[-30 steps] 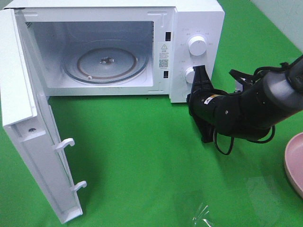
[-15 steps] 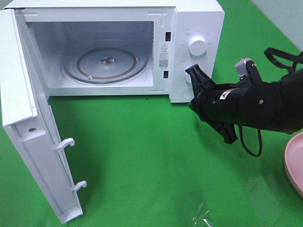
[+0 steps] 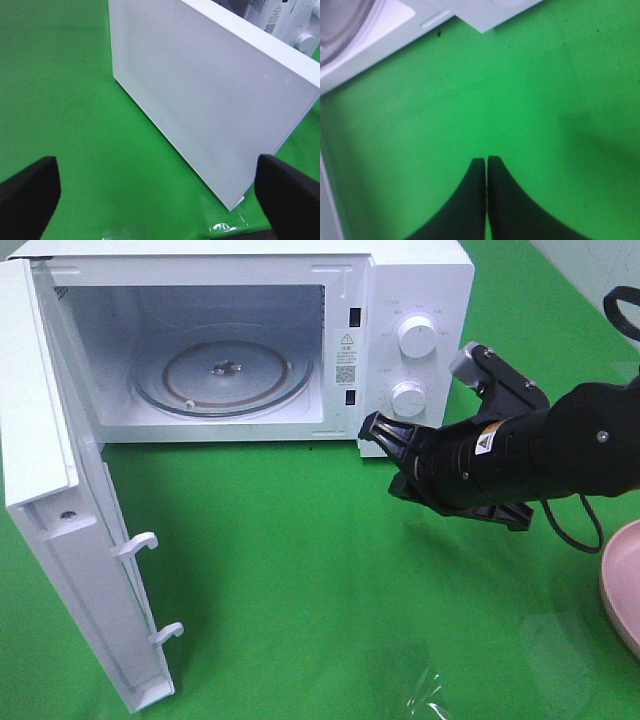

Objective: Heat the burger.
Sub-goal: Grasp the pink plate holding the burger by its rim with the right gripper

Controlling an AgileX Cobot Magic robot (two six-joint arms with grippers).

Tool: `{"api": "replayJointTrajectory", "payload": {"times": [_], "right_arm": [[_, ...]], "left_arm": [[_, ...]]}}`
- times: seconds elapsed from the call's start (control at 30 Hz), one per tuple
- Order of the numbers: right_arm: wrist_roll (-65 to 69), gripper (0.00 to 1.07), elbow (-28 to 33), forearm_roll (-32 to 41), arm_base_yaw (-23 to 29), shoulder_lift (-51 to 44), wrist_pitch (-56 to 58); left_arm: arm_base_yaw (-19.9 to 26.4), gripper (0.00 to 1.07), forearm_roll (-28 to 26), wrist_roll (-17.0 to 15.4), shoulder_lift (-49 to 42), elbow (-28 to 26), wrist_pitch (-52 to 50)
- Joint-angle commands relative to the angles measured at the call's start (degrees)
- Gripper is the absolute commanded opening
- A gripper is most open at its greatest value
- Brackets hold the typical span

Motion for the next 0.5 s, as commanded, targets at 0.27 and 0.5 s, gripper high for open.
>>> {"api": "replayJointTrajectory", "payload": {"times": [0.27,0.5], "right_arm": [[-3.5,0.08,-0.1,-15.2,-0.1,-9.7,20.9],[-6.1,0.14,-0.1,-17.7,-0.7,-15.5,30.7]], "left_arm": [[0.1,0.98,-0.4,-0.1,-1.0,-0.2,-0.5],[0.1,0.98,-0.4,-0.1,-1.0,-0.2,-0.5]]}}
